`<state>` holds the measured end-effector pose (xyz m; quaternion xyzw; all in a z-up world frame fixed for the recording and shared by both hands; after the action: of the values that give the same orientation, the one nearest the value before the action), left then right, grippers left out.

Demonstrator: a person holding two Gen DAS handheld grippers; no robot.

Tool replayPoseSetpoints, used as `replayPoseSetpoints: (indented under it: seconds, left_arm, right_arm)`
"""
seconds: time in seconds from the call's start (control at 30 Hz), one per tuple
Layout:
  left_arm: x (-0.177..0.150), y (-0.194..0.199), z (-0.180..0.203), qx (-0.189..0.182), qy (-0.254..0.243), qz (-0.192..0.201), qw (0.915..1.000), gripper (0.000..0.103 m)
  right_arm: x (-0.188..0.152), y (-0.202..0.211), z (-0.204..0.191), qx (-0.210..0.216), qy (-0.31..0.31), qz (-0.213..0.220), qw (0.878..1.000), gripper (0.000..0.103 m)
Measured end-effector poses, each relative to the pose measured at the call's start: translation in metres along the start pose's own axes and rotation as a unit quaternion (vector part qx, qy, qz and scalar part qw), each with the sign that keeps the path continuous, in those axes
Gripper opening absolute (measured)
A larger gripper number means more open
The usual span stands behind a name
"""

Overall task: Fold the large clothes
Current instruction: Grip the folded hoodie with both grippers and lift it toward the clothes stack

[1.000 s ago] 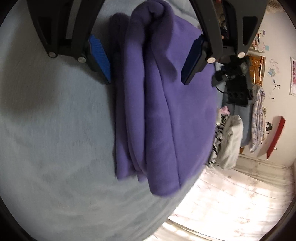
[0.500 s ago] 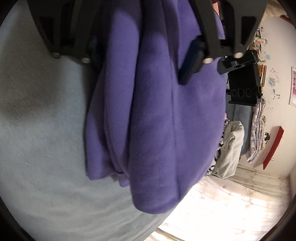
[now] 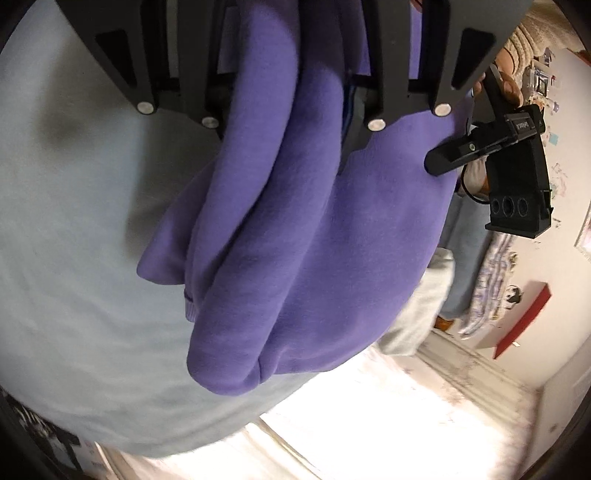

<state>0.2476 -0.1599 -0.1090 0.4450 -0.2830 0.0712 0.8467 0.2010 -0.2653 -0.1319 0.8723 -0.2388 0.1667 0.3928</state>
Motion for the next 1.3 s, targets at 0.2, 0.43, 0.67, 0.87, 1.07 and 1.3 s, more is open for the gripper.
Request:
replayPoseSetpoints:
  seconds: [0.2,0.43,0.67,0.87,1.07,1.3]
  left_arm:
    - [0.044,0.102,-0.041,0.022,0.005,0.047,0.9986,0.091]
    - [0.13,0.213,-0.119,0.065,0.003,0.103,0.9926,0.091]
    - [0.247,0.273,-0.205,0.106,-0.001,0.136,0.985,0.091]
    - [0.328,0.287,-0.287,0.123,0.014,0.126,0.9842,0.091]
    - [0.373,0.264,-0.36,0.109,0.024,0.081,0.9904,0.091]
    - [0.358,0.185,-0.431,0.072,0.053,0.021,0.9958,0.098]
  right_arm:
    - [0.044,-0.013,-0.103,0.034,0.039,0.017,0.998,0.038]
    - [0.112,-0.061,-0.225,0.069,0.074,0.037,0.994,0.038]
    - [0.209,-0.138,-0.318,0.096,0.093,0.056,0.99,0.038]
    - [0.28,-0.22,-0.358,0.113,0.08,0.045,0.989,0.038]
    - [0.307,-0.293,-0.372,0.104,0.035,0.025,0.994,0.038]
    - [0.29,-0.366,-0.327,0.055,-0.017,0.0,0.998,0.041]
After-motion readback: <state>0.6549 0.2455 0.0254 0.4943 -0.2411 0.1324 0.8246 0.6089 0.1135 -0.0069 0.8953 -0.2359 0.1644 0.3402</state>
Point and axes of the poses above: each gripper's, at about its wrist camera, not at the fingertips, and y roughly against the way its jaws point, z to its right, x to its top, the point moved 9 cm from there along -y, roughly the way its jaws point
